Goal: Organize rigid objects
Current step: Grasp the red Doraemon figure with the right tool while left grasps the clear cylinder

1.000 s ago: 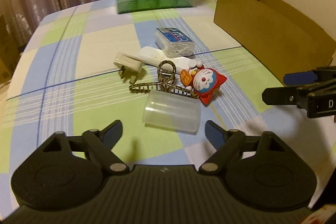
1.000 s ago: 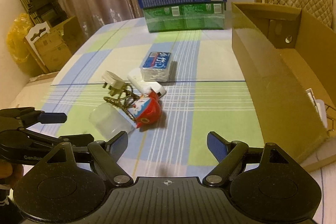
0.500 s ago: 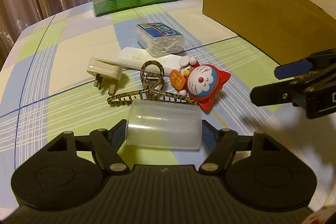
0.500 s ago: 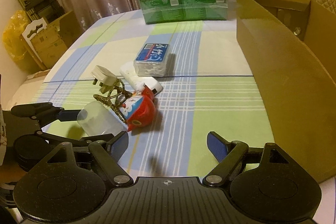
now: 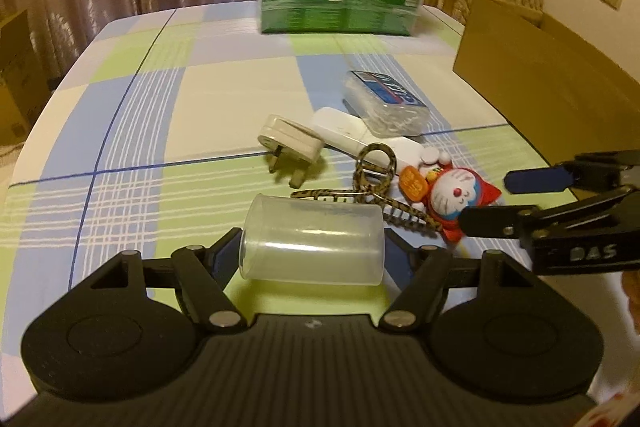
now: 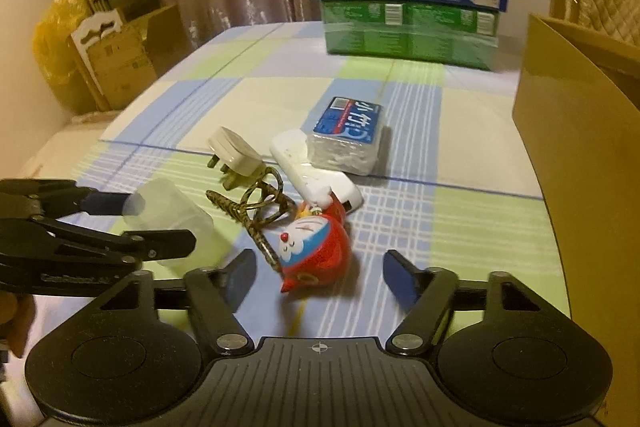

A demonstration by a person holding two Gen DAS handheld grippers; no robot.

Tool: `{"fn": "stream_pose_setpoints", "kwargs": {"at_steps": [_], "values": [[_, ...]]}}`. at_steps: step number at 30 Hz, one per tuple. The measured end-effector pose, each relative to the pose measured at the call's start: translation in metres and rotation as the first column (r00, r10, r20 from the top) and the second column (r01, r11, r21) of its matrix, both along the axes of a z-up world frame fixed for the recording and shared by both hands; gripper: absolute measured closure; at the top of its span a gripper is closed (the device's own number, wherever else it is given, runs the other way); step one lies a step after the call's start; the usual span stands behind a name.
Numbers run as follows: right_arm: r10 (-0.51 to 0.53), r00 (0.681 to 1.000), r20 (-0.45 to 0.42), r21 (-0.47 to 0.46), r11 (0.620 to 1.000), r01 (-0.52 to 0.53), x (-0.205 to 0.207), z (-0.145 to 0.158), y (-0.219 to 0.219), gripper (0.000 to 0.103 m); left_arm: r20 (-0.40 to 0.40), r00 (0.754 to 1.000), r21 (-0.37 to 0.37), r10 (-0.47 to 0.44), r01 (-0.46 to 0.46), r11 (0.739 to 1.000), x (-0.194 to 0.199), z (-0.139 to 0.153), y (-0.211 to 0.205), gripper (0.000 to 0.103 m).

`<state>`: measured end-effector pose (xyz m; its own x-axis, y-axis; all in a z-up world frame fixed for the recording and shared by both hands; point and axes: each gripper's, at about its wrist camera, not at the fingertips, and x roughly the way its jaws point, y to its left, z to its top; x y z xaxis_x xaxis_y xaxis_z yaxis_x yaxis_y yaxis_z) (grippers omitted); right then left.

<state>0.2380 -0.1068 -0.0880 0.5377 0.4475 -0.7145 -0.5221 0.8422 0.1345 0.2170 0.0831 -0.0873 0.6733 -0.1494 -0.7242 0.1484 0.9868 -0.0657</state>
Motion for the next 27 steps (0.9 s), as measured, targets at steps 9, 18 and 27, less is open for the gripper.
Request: {"fn": "stream_pose_setpoints", "kwargs": {"at_steps": [9, 18, 27], "values": [[-0.003, 1.0, 0.012, -0.051, 0.999, 0.004, 0.013, -0.013, 0.016, 0.06, -0.002, 1.0, -0.025, 0.014, -0.014, 1.0, 0.002, -0.001, 0.001, 0.034], [-0.032, 0.999, 0.012, -0.053, 0.998, 0.033, 0.012, -0.014, 0.01, 0.061, -0.004, 1.0, -0.033, 0.003, -0.003, 0.999, 0.0, -0.001, -0.003, 0.034], [-0.08, 0.997, 0.007, -0.065, 0.995, 0.08, -0.018, -0.002, -0.019, 0.062, -0.004, 1.0, -0.019, -0.022, 0.022, 1.0, -0.009, 0.003, -0.014, 0.034]]}}
